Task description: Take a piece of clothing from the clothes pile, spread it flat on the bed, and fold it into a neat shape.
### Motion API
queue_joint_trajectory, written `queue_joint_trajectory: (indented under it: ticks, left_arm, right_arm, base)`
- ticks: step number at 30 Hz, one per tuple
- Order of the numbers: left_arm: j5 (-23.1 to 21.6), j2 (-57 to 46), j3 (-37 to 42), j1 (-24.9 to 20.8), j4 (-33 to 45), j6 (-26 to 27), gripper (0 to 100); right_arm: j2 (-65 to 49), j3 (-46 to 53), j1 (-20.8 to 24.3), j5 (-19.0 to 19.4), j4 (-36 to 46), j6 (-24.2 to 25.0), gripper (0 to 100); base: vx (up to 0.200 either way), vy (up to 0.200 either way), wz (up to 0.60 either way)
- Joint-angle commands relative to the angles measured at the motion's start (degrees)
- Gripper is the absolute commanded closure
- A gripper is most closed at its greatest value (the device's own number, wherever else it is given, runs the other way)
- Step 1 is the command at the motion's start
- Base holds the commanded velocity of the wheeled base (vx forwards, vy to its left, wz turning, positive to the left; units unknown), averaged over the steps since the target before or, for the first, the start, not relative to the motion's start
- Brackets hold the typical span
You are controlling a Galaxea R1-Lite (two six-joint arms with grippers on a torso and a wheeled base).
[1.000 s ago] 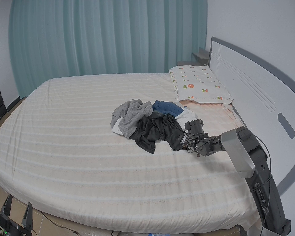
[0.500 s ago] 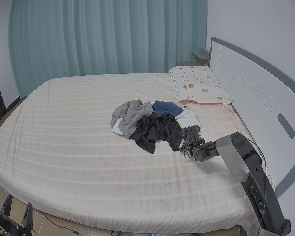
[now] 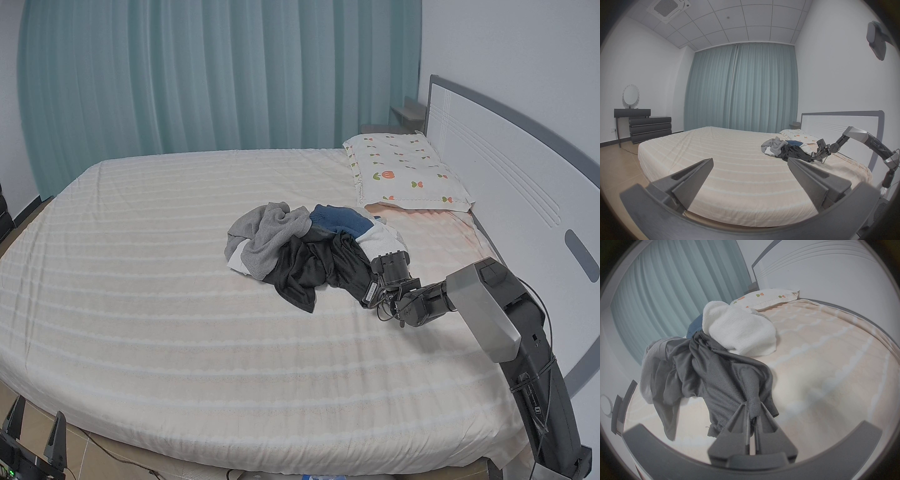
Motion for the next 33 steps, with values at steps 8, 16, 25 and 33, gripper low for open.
queue_joint_trajectory:
  ticks: [8,16,25,33]
  left_arm:
    - [0.0,-0.6,1.0,0.0,0.0,0.0,0]
    - [0.0,-0.6,1.0,0.0,0.0,0.0,0]
    - [-0.1,-0.6,1.0,0.0,0.0,0.4,0]
    - [-3.1,-0.7,1.0,0.0,0.4,1.4,0]
  right_arm:
    - [-23.8,40.3,1.5,9.0,-21.1,0.5,100]
    - [-46.0,71.4,3.6,20.6,-39.6,4.1,100]
    - [-61.7,89.2,10.1,23.3,-51.8,7.7,100]
    - [-68.8,94.2,11.3,26.4,-54.8,9.2,100]
  base:
    - [0.000,0.000,0.00]
    - [0.000,0.000,0.00]
    - [0.000,0.000,0.00]
    - [0.000,0.000,0.00]
